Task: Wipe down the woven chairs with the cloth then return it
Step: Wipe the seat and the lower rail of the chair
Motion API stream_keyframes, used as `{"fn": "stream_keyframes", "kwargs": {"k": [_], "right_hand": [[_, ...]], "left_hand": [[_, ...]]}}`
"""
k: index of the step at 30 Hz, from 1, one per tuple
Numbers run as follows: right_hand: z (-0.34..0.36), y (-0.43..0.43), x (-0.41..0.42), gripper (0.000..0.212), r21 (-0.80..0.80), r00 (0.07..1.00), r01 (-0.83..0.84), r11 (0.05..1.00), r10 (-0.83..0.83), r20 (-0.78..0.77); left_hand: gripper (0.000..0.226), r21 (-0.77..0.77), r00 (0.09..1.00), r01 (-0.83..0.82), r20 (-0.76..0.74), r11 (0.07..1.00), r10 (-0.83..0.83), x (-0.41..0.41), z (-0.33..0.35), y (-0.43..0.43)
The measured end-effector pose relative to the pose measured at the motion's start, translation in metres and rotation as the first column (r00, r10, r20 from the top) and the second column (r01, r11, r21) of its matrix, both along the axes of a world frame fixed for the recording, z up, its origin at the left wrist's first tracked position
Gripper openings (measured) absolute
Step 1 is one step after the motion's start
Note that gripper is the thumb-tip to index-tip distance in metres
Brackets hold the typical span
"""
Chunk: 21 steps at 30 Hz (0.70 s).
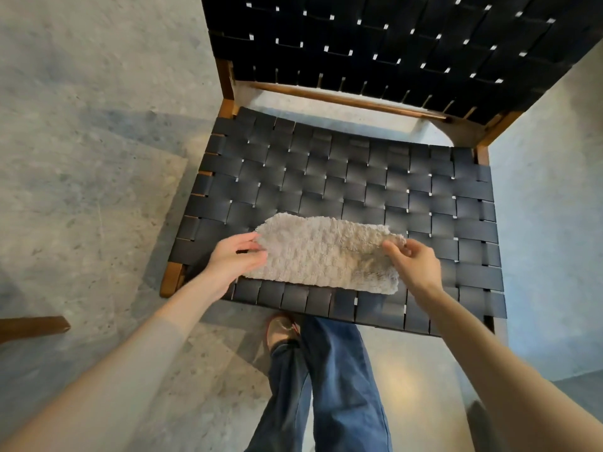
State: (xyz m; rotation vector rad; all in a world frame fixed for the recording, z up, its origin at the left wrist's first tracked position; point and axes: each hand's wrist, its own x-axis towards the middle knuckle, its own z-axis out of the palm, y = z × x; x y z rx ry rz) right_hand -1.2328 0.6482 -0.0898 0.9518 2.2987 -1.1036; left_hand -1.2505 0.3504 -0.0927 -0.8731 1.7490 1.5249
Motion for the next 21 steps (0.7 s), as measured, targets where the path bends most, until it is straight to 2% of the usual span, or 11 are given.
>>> {"fn": "stream_keyframes", "kwargs": {"k": [3,5,7,9,11,14,18,21], "right_hand": [[-0.017,0.0,-0.015,0.03,0.047,0.998,-0.005,0.999,0.002,0.055],[-0.028,0.0,-0.02,0.024,0.09,0.989,-0.056,0.994,0.043,0.139],[-0.036,0.002,-0.021,0.041,0.12,0.972,-0.117,0.986,0.089,0.215],[-0.04,0.002,-0.018,0.052,0.137,0.975,-0.07,0.988,0.039,0.217],[-0.041,0.002,-0.013,0.05,0.135,0.978,0.018,0.991,-0.046,0.205],[-0.041,0.0,-0.003,0.046,0.089,0.963,0.072,0.993,-0.092,0.255],[-0.041,-0.005,0.003,0.051,0.053,0.955,0.054,0.997,-0.067,0.29],[-0.04,-0.009,0.004,0.025,-0.006,0.97,0.068,0.998,-0.065,0.235]], "left_hand": [[0.05,-0.177,0.997,0.053,-0.044,0.983,-0.062,-0.015,-0.012,0.005],[0.051,-0.267,0.989,0.126,-0.036,0.955,-0.141,-0.022,-0.02,0.006],[0.047,-0.405,0.962,0.24,-0.023,0.882,-0.273,-0.023,-0.027,0.006],[0.041,-0.493,0.948,0.265,-0.022,0.828,-0.317,-0.021,-0.033,0.008],[0.033,-0.546,0.957,0.225,-0.032,0.807,-0.288,-0.018,-0.038,0.01],[0.02,-0.551,0.974,0.151,-0.056,0.82,-0.217,-0.015,-0.04,0.012],[0.012,-0.518,0.981,0.117,-0.072,0.847,-0.18,-0.009,-0.036,0.015],[0.01,-0.488,0.98,0.148,-0.043,0.86,-0.194,-0.006,-0.032,0.018]]}}
